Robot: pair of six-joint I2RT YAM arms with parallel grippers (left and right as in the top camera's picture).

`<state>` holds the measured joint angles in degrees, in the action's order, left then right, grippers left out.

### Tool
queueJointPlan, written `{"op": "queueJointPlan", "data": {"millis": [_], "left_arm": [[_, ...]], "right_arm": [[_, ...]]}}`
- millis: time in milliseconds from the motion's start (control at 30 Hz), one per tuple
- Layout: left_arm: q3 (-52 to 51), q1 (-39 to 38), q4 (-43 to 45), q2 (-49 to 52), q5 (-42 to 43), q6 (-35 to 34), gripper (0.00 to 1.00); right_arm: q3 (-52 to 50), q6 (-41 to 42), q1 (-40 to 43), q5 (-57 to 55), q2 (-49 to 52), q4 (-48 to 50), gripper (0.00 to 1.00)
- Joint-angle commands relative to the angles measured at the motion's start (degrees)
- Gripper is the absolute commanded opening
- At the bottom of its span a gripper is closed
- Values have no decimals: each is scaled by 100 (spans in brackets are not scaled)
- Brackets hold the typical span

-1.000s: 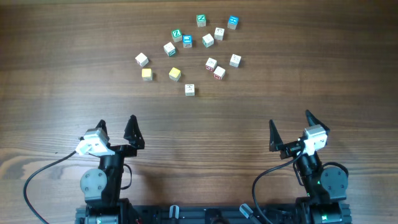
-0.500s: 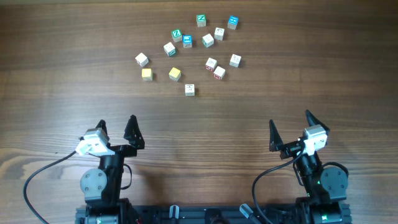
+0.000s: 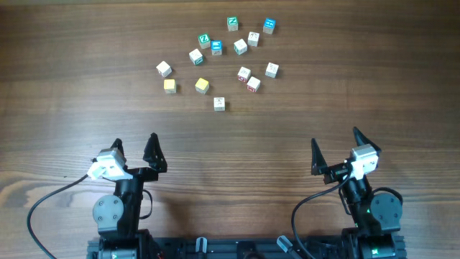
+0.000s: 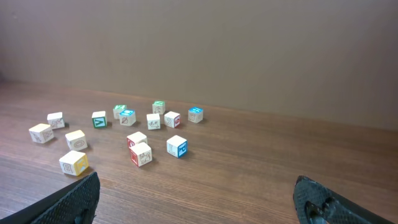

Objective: Form a tower

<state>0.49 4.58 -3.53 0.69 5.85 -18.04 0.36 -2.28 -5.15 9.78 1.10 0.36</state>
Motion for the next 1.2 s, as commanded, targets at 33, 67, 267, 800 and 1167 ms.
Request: {"op": "queueJointPlan", "data": {"millis": [33, 67, 267, 800, 1167], "left_arm": [[-17, 15, -52, -42, -57, 111, 100], [-17, 15, -52, -42, -57, 111, 100], [-17, 15, -52, -42, -57, 111, 100], [-17, 15, -26, -42, -57, 114, 100], [957, 15, -68, -2, -50, 114, 100]], "right_arm": [[-4, -59, 7, -118, -31, 20, 100], [-4, -59, 7, -118, -31, 20, 99], [-4, -57, 7, -118, -31, 20, 100], [-4, -59, 7, -116, -31, 20, 100], [-4, -57, 7, -118, -31, 20, 100]]}}
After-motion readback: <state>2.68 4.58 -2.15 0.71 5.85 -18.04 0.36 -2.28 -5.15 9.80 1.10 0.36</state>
